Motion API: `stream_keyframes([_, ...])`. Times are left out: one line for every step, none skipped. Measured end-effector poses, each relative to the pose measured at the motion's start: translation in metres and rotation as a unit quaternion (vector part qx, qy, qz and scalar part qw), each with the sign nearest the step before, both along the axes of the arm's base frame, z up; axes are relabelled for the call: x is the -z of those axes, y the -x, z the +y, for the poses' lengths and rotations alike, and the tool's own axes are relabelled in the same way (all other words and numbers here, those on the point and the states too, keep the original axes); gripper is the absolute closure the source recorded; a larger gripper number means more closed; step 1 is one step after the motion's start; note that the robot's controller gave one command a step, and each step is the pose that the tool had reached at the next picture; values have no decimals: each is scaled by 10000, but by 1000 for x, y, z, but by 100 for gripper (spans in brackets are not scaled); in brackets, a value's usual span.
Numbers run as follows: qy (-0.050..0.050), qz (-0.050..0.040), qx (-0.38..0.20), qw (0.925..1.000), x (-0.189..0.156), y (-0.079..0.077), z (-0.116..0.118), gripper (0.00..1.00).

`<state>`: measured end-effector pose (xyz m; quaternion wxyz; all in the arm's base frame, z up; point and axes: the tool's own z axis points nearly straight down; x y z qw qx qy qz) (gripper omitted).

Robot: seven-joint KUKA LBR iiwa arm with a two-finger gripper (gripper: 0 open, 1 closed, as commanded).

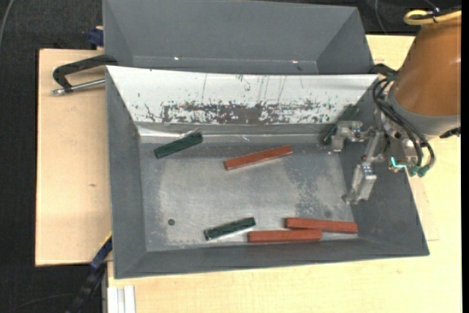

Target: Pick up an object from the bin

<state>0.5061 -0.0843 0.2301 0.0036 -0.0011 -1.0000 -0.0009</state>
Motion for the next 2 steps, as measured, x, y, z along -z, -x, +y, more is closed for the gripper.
stream_keyframes([-4, 6, -167, 9999, 105, 15, -1, 0])
stream_keyframes([9, -69, -300, 9995, 80, 8, 10, 0])
